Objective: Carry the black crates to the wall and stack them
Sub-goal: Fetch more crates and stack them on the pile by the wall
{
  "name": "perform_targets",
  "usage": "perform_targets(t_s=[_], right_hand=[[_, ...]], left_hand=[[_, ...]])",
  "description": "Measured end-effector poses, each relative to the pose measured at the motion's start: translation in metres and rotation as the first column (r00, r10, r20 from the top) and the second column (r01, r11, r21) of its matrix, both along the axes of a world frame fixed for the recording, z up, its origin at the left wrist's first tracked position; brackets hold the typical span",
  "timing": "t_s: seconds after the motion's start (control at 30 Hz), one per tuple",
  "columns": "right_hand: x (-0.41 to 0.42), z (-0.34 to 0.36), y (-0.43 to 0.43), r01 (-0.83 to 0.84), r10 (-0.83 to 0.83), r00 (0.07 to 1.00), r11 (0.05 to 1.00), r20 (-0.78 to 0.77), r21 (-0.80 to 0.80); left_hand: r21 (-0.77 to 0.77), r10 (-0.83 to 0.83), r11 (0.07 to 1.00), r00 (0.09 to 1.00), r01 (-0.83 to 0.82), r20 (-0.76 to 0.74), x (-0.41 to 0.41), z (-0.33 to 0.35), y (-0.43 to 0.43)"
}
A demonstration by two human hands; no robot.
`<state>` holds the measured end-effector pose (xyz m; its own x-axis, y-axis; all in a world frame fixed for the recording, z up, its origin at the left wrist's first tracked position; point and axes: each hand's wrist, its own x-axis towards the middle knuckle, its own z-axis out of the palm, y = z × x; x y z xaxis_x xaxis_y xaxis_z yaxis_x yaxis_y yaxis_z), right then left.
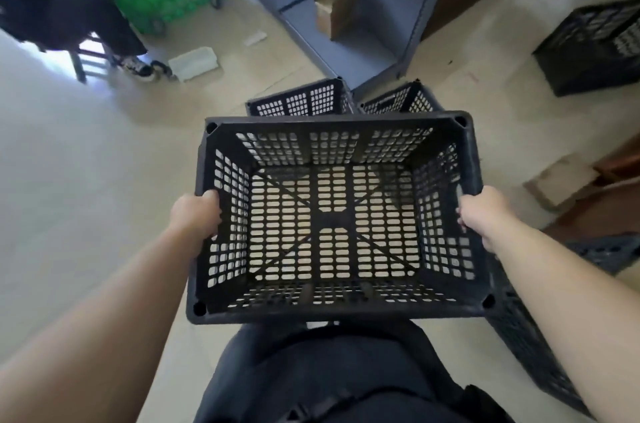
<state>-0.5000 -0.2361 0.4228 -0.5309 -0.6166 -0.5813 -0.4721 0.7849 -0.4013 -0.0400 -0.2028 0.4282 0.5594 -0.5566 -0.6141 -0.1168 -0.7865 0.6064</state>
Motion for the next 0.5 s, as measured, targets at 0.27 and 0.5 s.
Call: perform_targets(t_s=[0.27,0.5], right_hand=[[0.147,0.004,-0.015,-0.354,0.356,0.928,0.934,-0.105,0.043],[0.308,0.027,0.009,-0.632,0.632,0.763,0.774,-0.135,0.049]], left_hand=[[0.017,0.283,0.959,0.958,-0.282,-0.056,0.118,-0.015,0.143],[0.046,0.543,0.840,0.837,-0.541,-0.068,0.212,-0.008,0.270]])
